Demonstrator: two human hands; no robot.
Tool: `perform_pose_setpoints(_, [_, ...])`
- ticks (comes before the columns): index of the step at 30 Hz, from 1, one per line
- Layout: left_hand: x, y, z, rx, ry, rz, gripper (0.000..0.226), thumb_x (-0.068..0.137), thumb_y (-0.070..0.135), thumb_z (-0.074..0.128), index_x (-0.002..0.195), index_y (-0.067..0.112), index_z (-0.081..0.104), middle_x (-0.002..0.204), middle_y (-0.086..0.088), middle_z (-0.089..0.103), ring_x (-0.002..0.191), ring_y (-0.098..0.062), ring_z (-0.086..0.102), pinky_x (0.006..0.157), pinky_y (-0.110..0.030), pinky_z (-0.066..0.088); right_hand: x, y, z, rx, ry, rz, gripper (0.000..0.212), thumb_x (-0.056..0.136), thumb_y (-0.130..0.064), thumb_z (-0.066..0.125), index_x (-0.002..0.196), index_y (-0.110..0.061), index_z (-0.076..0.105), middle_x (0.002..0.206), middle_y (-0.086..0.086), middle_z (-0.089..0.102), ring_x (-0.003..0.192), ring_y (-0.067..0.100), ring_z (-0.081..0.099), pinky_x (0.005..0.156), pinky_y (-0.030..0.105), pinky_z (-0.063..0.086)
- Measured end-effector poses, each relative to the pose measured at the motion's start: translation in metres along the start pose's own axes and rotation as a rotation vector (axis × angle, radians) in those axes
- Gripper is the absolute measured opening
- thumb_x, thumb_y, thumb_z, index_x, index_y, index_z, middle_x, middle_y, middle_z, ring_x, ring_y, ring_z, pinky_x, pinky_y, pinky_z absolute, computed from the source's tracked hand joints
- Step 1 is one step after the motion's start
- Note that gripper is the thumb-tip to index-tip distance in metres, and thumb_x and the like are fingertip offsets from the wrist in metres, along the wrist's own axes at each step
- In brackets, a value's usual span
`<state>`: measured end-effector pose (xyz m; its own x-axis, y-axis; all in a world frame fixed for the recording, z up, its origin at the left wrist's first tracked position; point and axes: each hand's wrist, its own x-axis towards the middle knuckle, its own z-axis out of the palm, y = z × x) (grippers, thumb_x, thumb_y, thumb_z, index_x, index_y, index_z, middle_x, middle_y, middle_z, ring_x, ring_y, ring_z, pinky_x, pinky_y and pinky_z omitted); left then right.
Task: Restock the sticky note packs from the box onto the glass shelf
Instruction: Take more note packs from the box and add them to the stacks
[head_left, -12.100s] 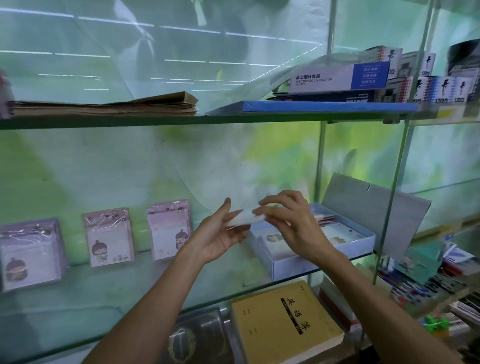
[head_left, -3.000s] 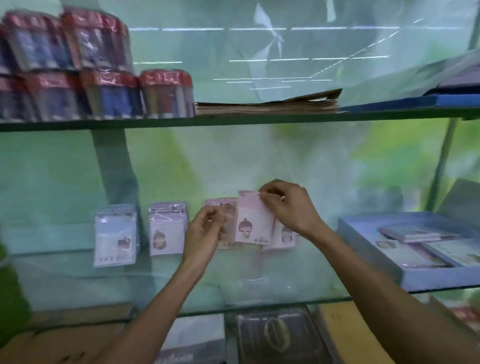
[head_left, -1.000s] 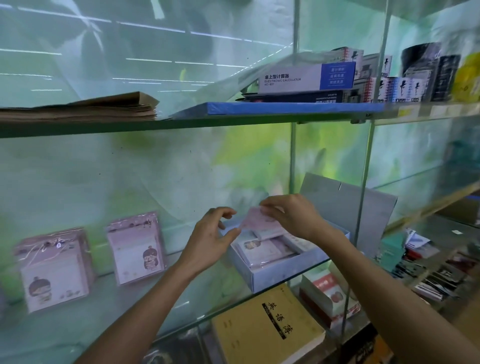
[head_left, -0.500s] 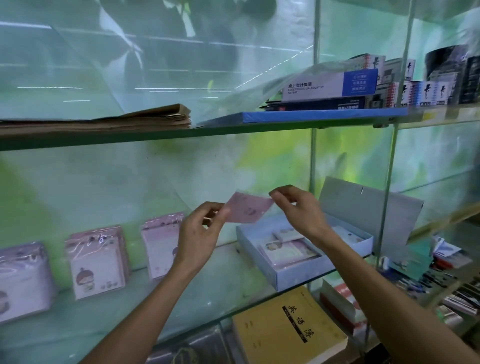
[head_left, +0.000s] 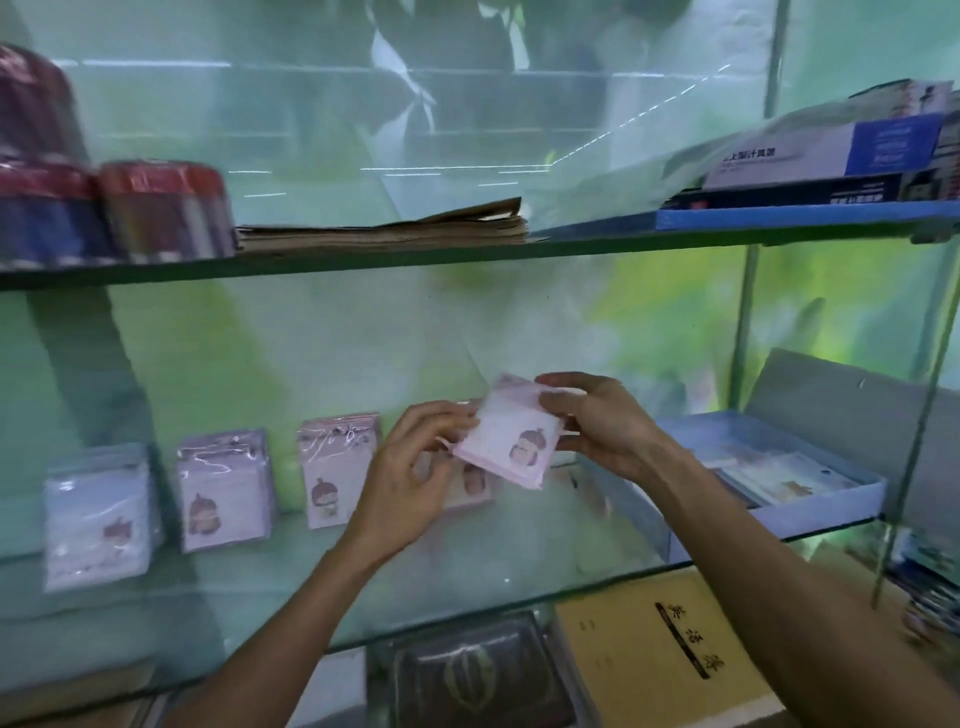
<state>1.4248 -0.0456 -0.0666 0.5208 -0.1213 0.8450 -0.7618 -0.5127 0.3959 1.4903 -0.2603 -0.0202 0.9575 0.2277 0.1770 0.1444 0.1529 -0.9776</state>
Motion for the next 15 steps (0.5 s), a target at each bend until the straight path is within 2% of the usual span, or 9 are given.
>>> perform_pose_setpoints(2, [-0.006, 0.002, -0.014, -0.154, 0.080, -0.188, 0.058, 0.082, -0.016, 0.044, 0.108, 0.031, 0.066, 0.113, 0.011, 0.065, 0.086, -0.016, 0.067, 0.071, -0.020, 0.054, -0.001, -0.002, 0.015, -0.074, -0.001, -0.075, 0.021, 0.090, -0.003, 0.060, 0.108, -0.010, 0.066, 0.087, 0.011, 0.068, 0.068, 0.020, 0.064, 0.057, 0.029, 0.055])
perform_pose_setpoints(3, [-0.009, 0.001, -0.020, -0.232, 0.118, -0.287, 0.054, 0.087, -0.015, 0.045, 0.108, 0.031, 0.065, 0.109, 0.012, 0.069, 0.079, -0.016, 0.067, 0.066, -0.020, 0.054, -0.002, -0.003, 0.023, -0.107, -0.008, -0.109, 0.019, 0.090, -0.005, 0.061, 0.107, -0.010, 0.067, 0.088, 0.009, 0.068, 0.069, 0.019, 0.064, 0.057, 0.029, 0.055])
perform_pose_setpoints(5, [-0.013, -0.001, -0.030, -0.329, 0.157, -0.425, 0.034, 0.095, -0.005, 0.052, 0.110, 0.022, 0.065, 0.102, 0.008, 0.073, 0.078, -0.015, 0.067, 0.064, -0.026, 0.057, -0.002, -0.004, 0.041, -0.158, -0.028, -0.157, 0.015, 0.090, -0.009, 0.064, 0.104, -0.010, 0.068, 0.087, 0.009, 0.069, 0.069, 0.019, 0.065, 0.058, 0.030, 0.055])
perform_pose_setpoints(7, [-0.017, -0.002, -0.040, -0.312, 0.160, -0.520, 0.022, 0.095, 0.005, 0.057, 0.112, 0.015, 0.065, 0.099, 0.010, 0.073, 0.084, -0.009, 0.068, 0.064, -0.025, 0.058, -0.003, -0.004, 0.059, -0.193, -0.057, -0.187, 0.014, 0.090, -0.010, 0.064, 0.103, -0.008, 0.068, 0.088, 0.010, 0.070, 0.071, 0.021, 0.065, 0.063, 0.033, 0.055])
perform_pose_setpoints(10, [-0.023, -0.001, -0.053, -0.341, 0.187, -0.584, 0.019, 0.092, 0.004, 0.061, 0.110, 0.011, 0.066, 0.100, 0.000, 0.072, 0.082, -0.008, 0.068, 0.058, -0.020, 0.056, -0.006, -0.004, 0.082, -0.247, -0.092, -0.221, 0.013, 0.089, -0.013, 0.065, 0.101, -0.009, 0.068, 0.087, 0.011, 0.071, 0.073, 0.021, 0.066, 0.067, 0.036, 0.053])
perform_pose_setpoints(13, [-0.028, -0.002, -0.065, -0.332, 0.214, -0.616, 0.014, 0.092, 0.003, 0.061, 0.102, 0.011, 0.067, 0.092, 0.000, 0.071, 0.071, -0.004, 0.069, 0.056, -0.019, 0.056, -0.008, -0.005, 0.098, -0.287, -0.109, -0.238, 0.009, 0.090, -0.016, 0.065, 0.098, -0.013, 0.067, 0.084, 0.006, 0.072, 0.070, 0.016, 0.068, 0.062, 0.030, 0.054])
perform_pose_setpoints(15, [-0.030, -0.003, -0.071, -0.325, 0.227, -0.624, 0.014, 0.092, 0.003, 0.061, 0.103, 0.009, 0.066, 0.093, -0.001, 0.070, 0.072, -0.005, 0.068, 0.055, -0.018, 0.055, -0.008, -0.005, 0.104, -0.293, -0.127, -0.231, 0.011, 0.090, -0.017, 0.065, 0.100, -0.013, 0.066, 0.088, 0.008, 0.073, 0.072, 0.017, 0.070, 0.062, 0.031, 0.056])
